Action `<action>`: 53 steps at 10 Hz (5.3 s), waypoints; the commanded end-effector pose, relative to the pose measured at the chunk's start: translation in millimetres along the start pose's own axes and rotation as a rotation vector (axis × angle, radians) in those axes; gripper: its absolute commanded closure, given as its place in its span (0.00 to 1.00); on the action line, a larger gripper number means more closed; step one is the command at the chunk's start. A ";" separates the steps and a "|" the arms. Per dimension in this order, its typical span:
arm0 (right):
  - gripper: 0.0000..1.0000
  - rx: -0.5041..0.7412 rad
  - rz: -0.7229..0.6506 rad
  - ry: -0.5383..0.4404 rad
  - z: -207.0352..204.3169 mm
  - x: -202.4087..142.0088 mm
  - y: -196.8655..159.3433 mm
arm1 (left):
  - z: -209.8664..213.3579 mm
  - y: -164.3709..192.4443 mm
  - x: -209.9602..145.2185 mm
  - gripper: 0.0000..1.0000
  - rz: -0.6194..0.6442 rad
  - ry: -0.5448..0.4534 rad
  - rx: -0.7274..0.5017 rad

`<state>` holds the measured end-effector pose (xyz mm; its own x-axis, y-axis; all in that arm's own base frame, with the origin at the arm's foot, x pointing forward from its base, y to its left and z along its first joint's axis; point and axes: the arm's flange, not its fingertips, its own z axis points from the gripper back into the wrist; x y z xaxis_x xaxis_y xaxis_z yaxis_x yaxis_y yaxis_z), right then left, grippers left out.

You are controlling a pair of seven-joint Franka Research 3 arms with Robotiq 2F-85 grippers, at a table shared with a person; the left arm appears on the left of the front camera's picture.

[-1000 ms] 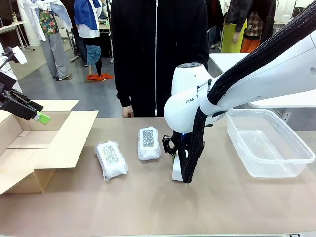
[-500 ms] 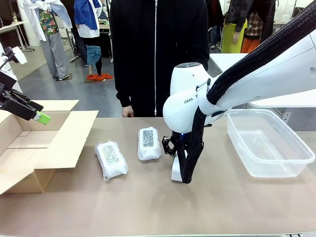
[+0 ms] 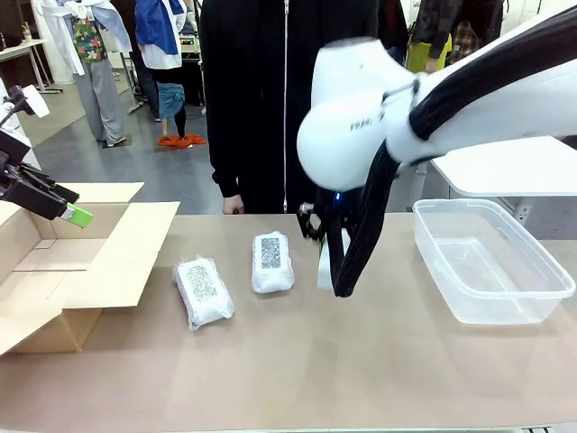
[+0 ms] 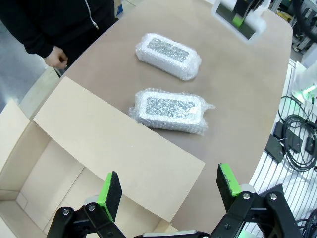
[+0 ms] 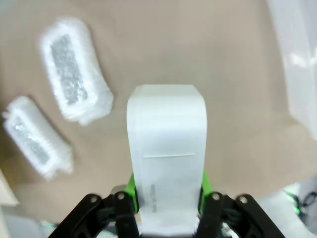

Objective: Separate and place wrapped and unwrapped clocks.
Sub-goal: Pick up the Digital clock indicated by the person, then if the picked Digital clock is wrapped, place it in the Package Box ; if not, place it in the Organizing box.

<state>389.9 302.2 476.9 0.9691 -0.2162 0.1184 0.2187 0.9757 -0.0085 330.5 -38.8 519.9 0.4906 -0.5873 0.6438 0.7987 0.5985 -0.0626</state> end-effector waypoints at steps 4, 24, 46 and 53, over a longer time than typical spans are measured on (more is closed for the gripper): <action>0.86 -0.005 0.005 -0.143 61.5 -24.0 -11.7 | -0.7 1.5 0.2 0.00 -0.006 -0.013 -0.013; 0.50 -0.025 0.072 0.082 87.2 71.7 -155.5 | -0.7 1.5 0.2 0.00 -0.006 -0.013 -0.013; 0.49 -0.026 0.166 0.298 -120.9 226.4 -252.1 | -0.7 1.5 0.2 0.00 -0.006 -0.013 -0.013; 0.00 -0.056 0.206 0.359 -129.8 227.8 -251.9 | -0.7 1.5 0.2 0.00 -0.006 -0.013 -0.013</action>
<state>569.9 4.3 371.5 0.9733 -0.0528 -0.2235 0.0442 0.9981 -0.0436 330.5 -38.8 520.1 0.4906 -0.5873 0.6437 0.7984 0.5990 -0.0620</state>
